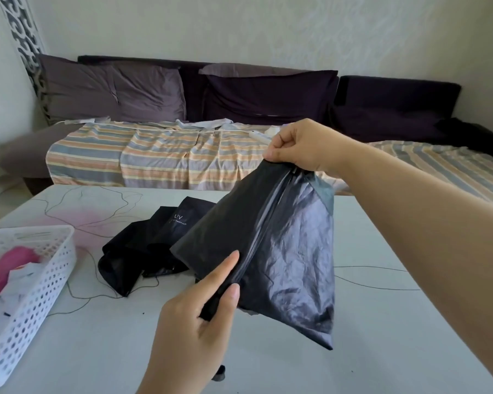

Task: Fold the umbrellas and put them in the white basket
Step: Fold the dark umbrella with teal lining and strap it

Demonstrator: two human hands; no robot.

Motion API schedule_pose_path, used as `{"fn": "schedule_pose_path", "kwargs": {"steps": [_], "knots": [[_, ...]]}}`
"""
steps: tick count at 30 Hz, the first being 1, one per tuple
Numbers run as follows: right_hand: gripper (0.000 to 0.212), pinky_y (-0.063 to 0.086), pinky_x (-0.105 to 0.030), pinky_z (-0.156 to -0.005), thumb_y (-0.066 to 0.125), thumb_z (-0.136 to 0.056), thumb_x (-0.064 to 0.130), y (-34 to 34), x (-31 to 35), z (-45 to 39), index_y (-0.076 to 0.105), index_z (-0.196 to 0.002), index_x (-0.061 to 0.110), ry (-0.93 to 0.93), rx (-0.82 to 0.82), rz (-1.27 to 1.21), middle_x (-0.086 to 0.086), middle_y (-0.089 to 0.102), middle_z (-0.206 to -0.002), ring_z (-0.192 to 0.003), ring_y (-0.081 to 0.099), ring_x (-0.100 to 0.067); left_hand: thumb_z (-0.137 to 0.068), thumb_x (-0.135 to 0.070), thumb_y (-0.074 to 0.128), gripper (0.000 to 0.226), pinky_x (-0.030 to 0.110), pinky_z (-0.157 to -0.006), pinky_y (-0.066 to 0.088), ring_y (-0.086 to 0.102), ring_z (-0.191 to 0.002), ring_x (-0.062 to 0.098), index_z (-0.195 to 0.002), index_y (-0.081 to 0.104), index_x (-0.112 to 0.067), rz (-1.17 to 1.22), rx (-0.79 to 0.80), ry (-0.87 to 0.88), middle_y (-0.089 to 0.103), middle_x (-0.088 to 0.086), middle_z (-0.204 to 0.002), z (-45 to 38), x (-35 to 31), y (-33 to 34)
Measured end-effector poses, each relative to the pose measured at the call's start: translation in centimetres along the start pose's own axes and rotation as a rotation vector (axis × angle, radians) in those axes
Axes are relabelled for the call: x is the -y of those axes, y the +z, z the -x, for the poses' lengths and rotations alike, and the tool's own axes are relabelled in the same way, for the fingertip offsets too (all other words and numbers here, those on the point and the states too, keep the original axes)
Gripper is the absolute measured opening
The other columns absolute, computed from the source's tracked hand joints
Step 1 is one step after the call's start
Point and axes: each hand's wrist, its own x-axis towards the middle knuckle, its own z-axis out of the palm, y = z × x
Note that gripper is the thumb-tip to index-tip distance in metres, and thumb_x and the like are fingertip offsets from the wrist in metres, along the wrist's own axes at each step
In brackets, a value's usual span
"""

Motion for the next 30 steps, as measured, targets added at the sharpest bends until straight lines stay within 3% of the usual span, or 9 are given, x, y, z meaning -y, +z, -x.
{"fn": "schedule_pose_path", "kwargs": {"steps": [3,5,8,11,15,19,24,26,30], "knots": [[0.011,0.042,-0.008,-0.057,0.067,-0.088,0.034,-0.8,-0.4,1.0,0.07,-0.092,0.024,-0.009,-0.264,-0.189,0.013,0.067,-0.084,-0.065,0.055,0.006,-0.073,-0.052,0.052,0.04,0.005,-0.042,0.028,0.032,-0.036,0.004,-0.108,0.046,-0.071,0.074,-0.07,-0.087,0.04,-0.001,-0.043,-0.1,-0.2,0.1],[0.015,0.039,-0.008,-0.051,0.063,-0.09,0.036,-1.4,-1.1,2.2,0.064,-0.084,0.023,-0.004,-0.463,-0.184,0.012,0.059,-0.074,-0.055,0.048,0.005,-0.078,-0.045,0.058,0.036,0.008,-0.042,0.031,0.034,-0.038,0.006,-0.104,0.052,-0.069,0.109,-0.068,-0.13,0.038,-0.004,-0.042,-0.2,-0.4,0.0],[0.025,0.04,-0.018,-0.054,0.062,-0.09,0.04,-0.6,-2.2,4.1,0.061,-0.072,0.023,0.025,-0.361,-0.072,0.01,0.053,-0.062,-0.046,0.043,0.002,-0.086,-0.026,0.068,0.037,0.009,-0.046,0.036,0.039,-0.042,0.01,-0.102,0.063,-0.059,0.108,-0.074,-0.165,0.047,-0.01,-0.043,-0.4,-0.3,-0.2],[0.027,0.038,-0.014,-0.054,0.062,-0.087,0.047,1.2,-2.2,4.9,0.063,-0.071,0.026,0.034,-0.235,-0.078,0.017,0.056,-0.059,-0.049,0.048,0.006,-0.075,-0.049,0.059,0.034,0.009,-0.044,0.032,0.035,-0.041,0.009,-0.104,0.056,-0.067,0.115,-0.081,-0.137,0.045,-0.007,-0.044,-0.3,-0.6,0.0],[0.029,0.034,-0.007,-0.049,0.065,-0.086,0.045,2.1,-1.1,4.2,0.059,-0.069,0.022,0.001,-0.285,-0.123,0.013,0.052,-0.059,-0.049,0.043,0.002,-0.066,-0.062,0.048,0.041,0.011,-0.042,0.031,0.034,-0.04,0.007,-0.105,0.05,-0.072,0.121,-0.084,-0.125,0.045,-0.007,-0.046,0.0,-0.5,0.2],[0.028,0.035,-0.01,-0.046,0.064,-0.09,0.035,1.9,-0.7,4.2,0.061,-0.077,0.01,0.011,-0.27,-0.196,0.006,0.055,-0.065,-0.052,0.045,-0.001,-0.085,-0.04,0.065,0.036,0.017,-0.049,0.042,0.047,-0.046,0.015,-0.099,0.054,-0.071,0.258,-0.075,-0.228,0.063,0.0,-0.056,-0.4,-0.4,-0.1],[0.024,0.034,-0.01,-0.054,0.066,-0.09,0.028,2.8,-0.9,3.9,0.055,-0.07,0.019,-0.022,-0.343,-0.183,0.008,0.053,-0.065,-0.057,0.043,-0.004,-0.078,-0.041,0.056,0.034,0.028,-0.047,0.046,0.058,-0.056,0.039,-0.103,0.059,-0.064,0.422,-0.049,-0.28,0.059,0.018,-0.055,-0.6,-1.1,-0.4],[0.022,0.034,-0.011,-0.054,0.065,-0.09,0.028,3.5,-0.9,3.4,0.054,-0.073,0.019,-0.027,-0.37,-0.09,0.007,0.052,-0.066,-0.06,0.045,-0.006,-0.084,-0.032,0.054,0.035,0.024,-0.042,0.041,0.046,-0.043,0.033,-0.099,0.062,-0.063,0.479,-0.032,-0.283,0.057,0.024,-0.056,-0.7,-1.3,-0.3],[0.028,0.036,-0.025,-0.078,0.065,-0.088,0.04,3.3,-0.5,4.3,0.053,-0.102,0.019,0.034,-0.573,-0.006,0.01,0.047,-0.092,-0.087,0.047,-0.013,-0.09,-0.019,0.056,0.034,0.023,-0.038,0.037,0.039,-0.045,0.025,-0.096,0.069,-0.05,0.621,-0.108,-0.407,0.049,0.032,-0.054,-0.9,-1.1,-0.1]]}}
